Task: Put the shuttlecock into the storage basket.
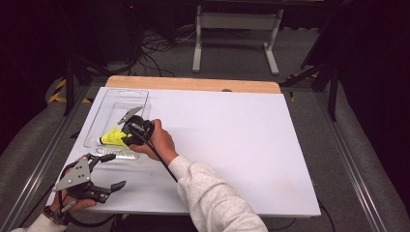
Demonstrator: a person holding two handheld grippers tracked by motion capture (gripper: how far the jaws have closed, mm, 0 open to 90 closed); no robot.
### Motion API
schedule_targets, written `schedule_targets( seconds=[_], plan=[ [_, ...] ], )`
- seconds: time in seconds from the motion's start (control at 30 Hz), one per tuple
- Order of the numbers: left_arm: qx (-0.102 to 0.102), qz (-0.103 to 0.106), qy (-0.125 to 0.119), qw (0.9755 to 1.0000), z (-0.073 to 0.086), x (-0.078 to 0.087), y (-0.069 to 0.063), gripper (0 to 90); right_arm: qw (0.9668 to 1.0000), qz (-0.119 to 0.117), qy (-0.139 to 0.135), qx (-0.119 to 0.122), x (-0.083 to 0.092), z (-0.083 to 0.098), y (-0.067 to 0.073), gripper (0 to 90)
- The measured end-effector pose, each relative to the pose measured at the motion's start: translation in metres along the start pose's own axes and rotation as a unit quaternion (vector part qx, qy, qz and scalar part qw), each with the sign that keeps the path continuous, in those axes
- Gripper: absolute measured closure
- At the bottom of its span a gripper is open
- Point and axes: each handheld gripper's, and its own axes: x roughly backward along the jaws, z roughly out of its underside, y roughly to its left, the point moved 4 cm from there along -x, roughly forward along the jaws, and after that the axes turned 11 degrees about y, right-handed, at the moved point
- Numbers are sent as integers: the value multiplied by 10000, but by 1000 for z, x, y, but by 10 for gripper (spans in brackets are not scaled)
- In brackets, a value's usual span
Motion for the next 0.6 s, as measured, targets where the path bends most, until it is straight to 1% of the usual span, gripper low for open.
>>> schedule_targets(
  seconds=[0.03, 0.1, 0.2, 0.23, 0.27, 0.37, 0.4, 0.47, 0.5, 0.57, 0.6],
  plan=[
    [14, 7, -2, 10000, 0, 0, 0, 113, 10000, 55, -36, -27, 3, 2, -1, 616],
    [-14, -11, 17, 10000, 0, 0, 0, 112, 9998, 56, -154, -67, 11, 6, -3, 608],
    [-1, -13, 14, 10000, 0, -1, 0, 113, 9997, 105, -194, -90, 16, 10, -4, 591],
    [-9, -14, 24, 10000, 0, -1, 0, 113, 9997, 115, -212, -23, 18, 12, -5, 591],
    [-14, -6, 31, 10000, -1, -2, 0, 113, 9994, 202, -290, 15, 23, 16, -6, 581],
    [-10, -10, 48, 10000, 0, -3, 0, 113, 9991, 192, -370, 57, 26, 18, -5, 571],
    [-1, -12, 57, 10000, 0, -3, 0, 113, 9987, 239, -433, 133, 29, 20, -4, 568],
    [2, -19, 72, 10000, 0, -4, 1, 113, 9981, 242, -520, 221, 33, 22, -3, 562],
    [2, -17, 76, 10000, 0, -4, 1, 113, 9976, 332, -548, 253, 36, 24, -3, 560],
    [-10, -24, 80, 10000, 0, -4, 1, 113, 9973, 348, -595, 254, 41, 26, -4, 550],
    [-17, -23, 94, 10000, 0, -5, 1, 114, 9969, 405, -631, 251, 44, 27, -5, 550]
  ],
)
